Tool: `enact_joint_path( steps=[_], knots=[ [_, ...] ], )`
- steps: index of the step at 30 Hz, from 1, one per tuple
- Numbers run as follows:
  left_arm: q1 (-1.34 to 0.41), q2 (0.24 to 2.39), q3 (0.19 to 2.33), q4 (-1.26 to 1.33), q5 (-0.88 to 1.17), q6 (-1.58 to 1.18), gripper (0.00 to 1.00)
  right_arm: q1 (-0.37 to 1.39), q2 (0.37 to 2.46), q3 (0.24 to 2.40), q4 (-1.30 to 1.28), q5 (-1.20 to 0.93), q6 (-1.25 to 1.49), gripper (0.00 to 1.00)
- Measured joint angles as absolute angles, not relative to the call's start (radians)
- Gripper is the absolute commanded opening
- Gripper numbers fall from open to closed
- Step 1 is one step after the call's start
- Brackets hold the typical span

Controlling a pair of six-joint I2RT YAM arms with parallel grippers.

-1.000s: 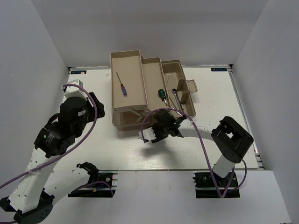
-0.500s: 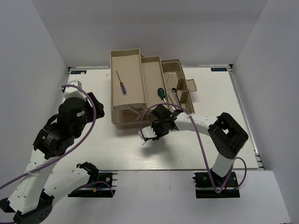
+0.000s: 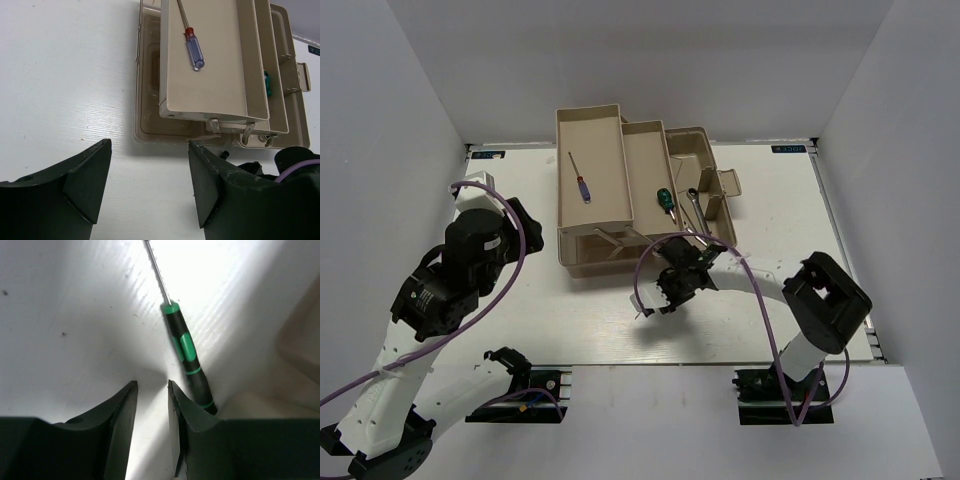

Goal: Sort the tools into containers

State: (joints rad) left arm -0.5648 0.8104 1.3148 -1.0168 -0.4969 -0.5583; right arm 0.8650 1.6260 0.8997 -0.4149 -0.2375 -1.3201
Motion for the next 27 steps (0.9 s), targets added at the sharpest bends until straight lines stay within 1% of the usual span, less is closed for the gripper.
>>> enact_joint_path(
  steps=[11,15,16,18,27],
  knots=[
    [-0.565,0.810,1.315,-1.017,-0.497,-0.565,0.73,0.863,1.534,0.847,-0.451,-0.305,-1.325,0.38],
    [-0.565,0.810,1.315,-1.017,-0.492,-0.566,0.73,0.863,1.486,0.847,-0.436,-0.335,-1.323,0.47],
    [-0.565,0.810,1.314,-1.017,-0.491,-0.566,0.73,0.864,1.483,0.847,-0.425,-0.340,-1.324,0.47],
    [-0.565,0.810,1.314,-1.017,-0.489,-0.566,0.73,0.865,1.486,0.844,-0.395,-0.344,-1.328,0.50],
    [-0.565,0.808,1.313,-1.017,-0.489,-0.569,0.73,0.879,1.601,0.862,-0.326,-0.326,-1.385,0.52]
  ],
)
